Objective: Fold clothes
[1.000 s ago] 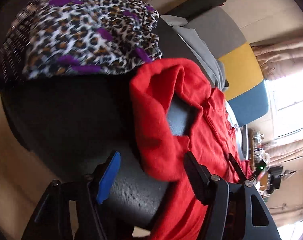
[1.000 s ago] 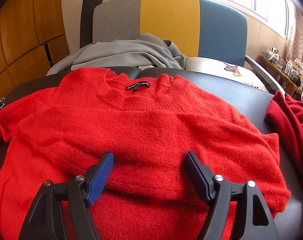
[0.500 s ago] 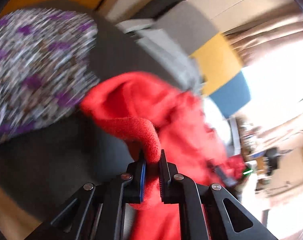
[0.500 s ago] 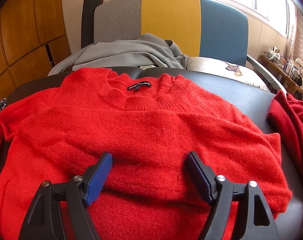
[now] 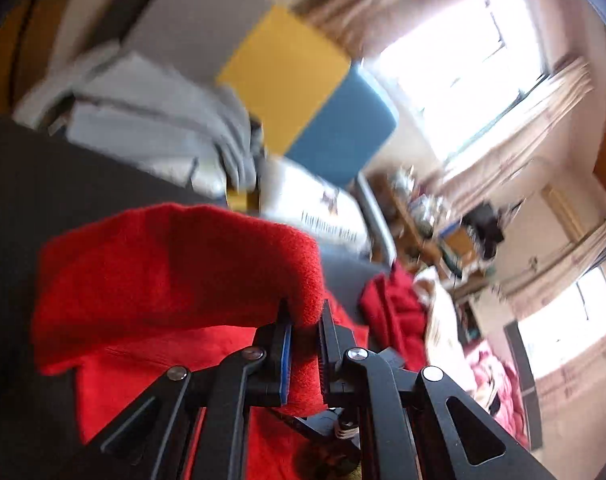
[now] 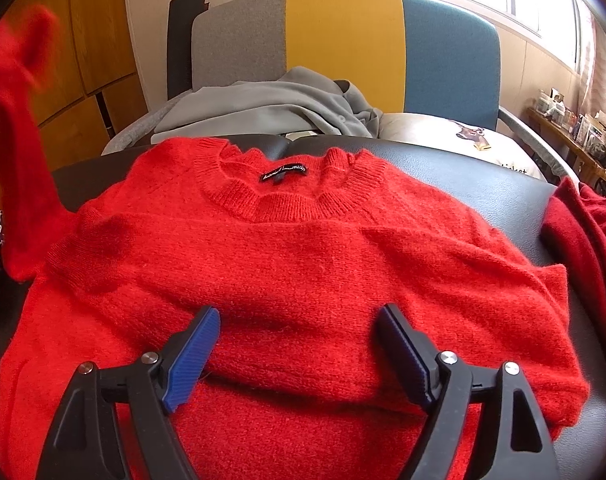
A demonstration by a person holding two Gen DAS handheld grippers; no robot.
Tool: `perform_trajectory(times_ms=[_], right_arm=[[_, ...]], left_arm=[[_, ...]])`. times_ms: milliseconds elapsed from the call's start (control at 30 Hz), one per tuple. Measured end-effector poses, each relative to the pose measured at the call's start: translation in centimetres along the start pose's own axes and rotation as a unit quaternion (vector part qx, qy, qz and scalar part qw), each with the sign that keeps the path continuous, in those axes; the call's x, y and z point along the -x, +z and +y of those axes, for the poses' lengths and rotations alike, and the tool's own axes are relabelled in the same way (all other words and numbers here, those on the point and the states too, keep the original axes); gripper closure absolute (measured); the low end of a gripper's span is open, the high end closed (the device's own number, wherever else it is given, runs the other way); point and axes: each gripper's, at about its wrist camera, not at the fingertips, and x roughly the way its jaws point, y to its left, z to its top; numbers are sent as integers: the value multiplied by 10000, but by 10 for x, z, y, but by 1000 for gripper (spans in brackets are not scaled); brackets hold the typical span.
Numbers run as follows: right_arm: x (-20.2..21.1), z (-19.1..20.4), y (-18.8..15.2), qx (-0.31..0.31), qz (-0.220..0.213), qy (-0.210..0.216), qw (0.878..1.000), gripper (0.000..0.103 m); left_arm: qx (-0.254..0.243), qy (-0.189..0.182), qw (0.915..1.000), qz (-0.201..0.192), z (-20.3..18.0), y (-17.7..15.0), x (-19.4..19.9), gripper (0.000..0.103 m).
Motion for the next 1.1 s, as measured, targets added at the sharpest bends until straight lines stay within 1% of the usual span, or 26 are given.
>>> perform_trajectory(times_ms=[67,100,133,167,200,233,267,300,367,433,467,500,533,567,600,633,667,700,733,767,833,867,900,933,1033,1100], right_arm=[[0,0,0,-13,-2,19,10000,19],[0,0,0,-14,-2,24,10000,19],[0,-1,0,-16,-2,31,10000,19],[0,-1,0,-19,-1,39,10000,19],[0,-1,0,-23,-1,47,10000,19],[0,-1,0,-25,1,53,10000,18],[0,-1,0,-26,2,58,10000,18],[0,-1,0,-26,4,62,10000,18],[0,-1,1,-21,22,83,10000,17],[-1,-1,2,-16,55,124,9999,14],[0,-2,3,-33,87,201,9998,14],[2,-4,4,-81,118,319,9994,14],[5,-8,4,-246,163,538,9981,14],[10,-17,4,-562,220,899,9941,14],[15,-26,2,-973,268,1285,9866,14],[19,-39,0,-1587,287,1774,9708,14],[22,-52,-4,-2275,282,2353,9445,14],[24,-63,-8,-2894,279,2917,9113,14],[22,-68,-10,-3372,285,3423,8765,14],[20,-69,-11,-3689,298,3760,8495,14],[15,-66,-6,-4038,347,4121,8160,14],[10,-62,-1,-4169,409,4211,8045,14],[5,-58,5,-4292,481,4254,7953,14],[-1,-53,11,-4372,564,4193,7936,14],[-19,-38,29,-4499,731,3693,8099,14],[-31,-34,33,-4626,845,3359,8161,15]], left_arm=[[137,68,9994,317,11,-3,-39,89],[253,112,9987,424,18,-5,-50,87],[369,155,9978,520,25,-8,-60,81],[485,199,9967,616,32,-11,-70,78],[601,242,9954,712,39,-14,-80,78],[633,281,9952,689,43,-17,-79,76],[644,319,9954,635,48,-21,-76,70],[663,326,9958,544,52,-25,-71,67],[707,322,9964,341,60,-32,-61,56],[763,337,9963,198,67,-47,-51,51],[781,392,9961,149,71,-54,-49,51],[807,431,9958,99,76,-65,-44,51],[826,445,9956,89,82,-74,-42,51],[846,501,9951,88,87,-83,-40,51],[857,592,9945,76,92,-91,-39,51],[850,686,9940,60,97,-99,-38,51],[860,739,9935,54,102,-106,-39,51],[888,677,9937,-23,106,-111,-39,52],[919,589,9940,-119,110,-115,-37,51],[964,531,9938,-165,112,-118,-36,51],[1014,431,9937,-231,116,-120,-35,51],[1022,382,9937,-268,118,-122,-34,51],[1031,334,9936,-306,120,-123,-34,52],[1009,317,9938,-330,120,-124,-34,52],[940,285,9944,-396,121,-127,-33,52],[933,240,9945,-421,122,-128,-33,52]])
